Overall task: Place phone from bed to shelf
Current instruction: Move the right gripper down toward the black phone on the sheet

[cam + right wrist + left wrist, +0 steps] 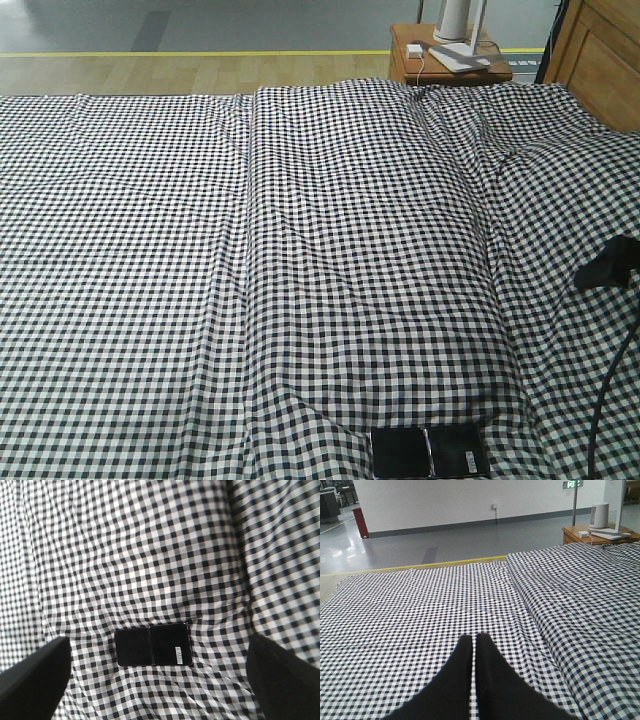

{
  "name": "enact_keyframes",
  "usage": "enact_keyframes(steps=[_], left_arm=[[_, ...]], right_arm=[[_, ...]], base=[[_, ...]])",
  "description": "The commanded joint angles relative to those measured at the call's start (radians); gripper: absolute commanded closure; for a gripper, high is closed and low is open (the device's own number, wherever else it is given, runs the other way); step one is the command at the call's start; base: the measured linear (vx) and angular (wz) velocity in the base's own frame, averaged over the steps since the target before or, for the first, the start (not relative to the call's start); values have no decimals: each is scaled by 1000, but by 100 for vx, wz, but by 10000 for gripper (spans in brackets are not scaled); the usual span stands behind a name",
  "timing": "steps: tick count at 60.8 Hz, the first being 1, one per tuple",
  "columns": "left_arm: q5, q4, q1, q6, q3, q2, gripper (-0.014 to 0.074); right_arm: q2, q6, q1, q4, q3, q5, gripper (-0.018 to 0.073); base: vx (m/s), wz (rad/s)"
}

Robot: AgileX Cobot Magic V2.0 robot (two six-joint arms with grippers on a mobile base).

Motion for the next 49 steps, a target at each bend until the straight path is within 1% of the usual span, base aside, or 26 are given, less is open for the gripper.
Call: enact_keyframes(steps=[1,14,26,45,49], left_arm=[[-70,-5,0,-4,-26,-10,596],[-70,-5,0,-4,-26,-10,596],[-70,-5,0,-4,-26,-10,596],[-70,-5,0,-4,-26,-10,596],[-70,-5,0,-4,-26,-10,596]], right_arm=[[66,-80,-8,77,-66,38,-95],[301,-187,-8,113,-168,130,-88],[457,-283,-7,157,-190,177,-74],[668,-475,-6,299,-190,228,-57],[703,-505,-3,315,-192,232,-54]], base=[[0,0],[0,0],[0,0],[0,0],[0,0]])
